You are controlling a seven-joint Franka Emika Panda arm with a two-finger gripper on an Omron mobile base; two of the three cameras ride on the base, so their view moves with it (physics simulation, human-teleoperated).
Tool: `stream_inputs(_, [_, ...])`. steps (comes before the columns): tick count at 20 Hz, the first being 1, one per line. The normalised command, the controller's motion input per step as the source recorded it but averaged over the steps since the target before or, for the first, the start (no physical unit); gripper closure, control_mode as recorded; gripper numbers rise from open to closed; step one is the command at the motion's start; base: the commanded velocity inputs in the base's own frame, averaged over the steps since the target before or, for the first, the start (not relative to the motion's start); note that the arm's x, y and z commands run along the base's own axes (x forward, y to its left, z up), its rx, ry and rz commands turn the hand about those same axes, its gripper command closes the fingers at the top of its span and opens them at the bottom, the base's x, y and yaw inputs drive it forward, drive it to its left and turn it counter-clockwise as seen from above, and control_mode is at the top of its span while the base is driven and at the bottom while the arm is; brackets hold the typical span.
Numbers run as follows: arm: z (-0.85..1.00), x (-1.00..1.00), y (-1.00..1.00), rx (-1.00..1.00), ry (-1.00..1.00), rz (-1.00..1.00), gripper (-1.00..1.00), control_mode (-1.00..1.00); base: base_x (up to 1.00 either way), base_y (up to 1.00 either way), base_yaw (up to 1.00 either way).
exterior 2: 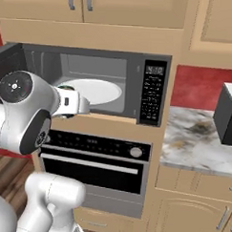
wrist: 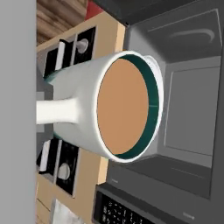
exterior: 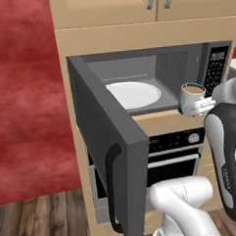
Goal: Pick the cup of tea, navigate to the dining table, and place it on the saucer.
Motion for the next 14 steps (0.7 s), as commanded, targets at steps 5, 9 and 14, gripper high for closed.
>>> stream_inputs(5, [0.00, 0.00, 0.00, 0.00, 0.00, 0.00, 1.00, 1.00, -0.86, -0.11, -0.16])
stream_inputs(9, [0.00, 0.00, 0.00, 0.00, 0.00, 0.00, 1.00, 1.00, -0.56, -0.25, -0.43])
stream_inputs(14, [0.00, 0.00, 0.00, 0.00, 0.00, 0.00, 1.00, 1.00, -0.03, -0.17, -0.83])
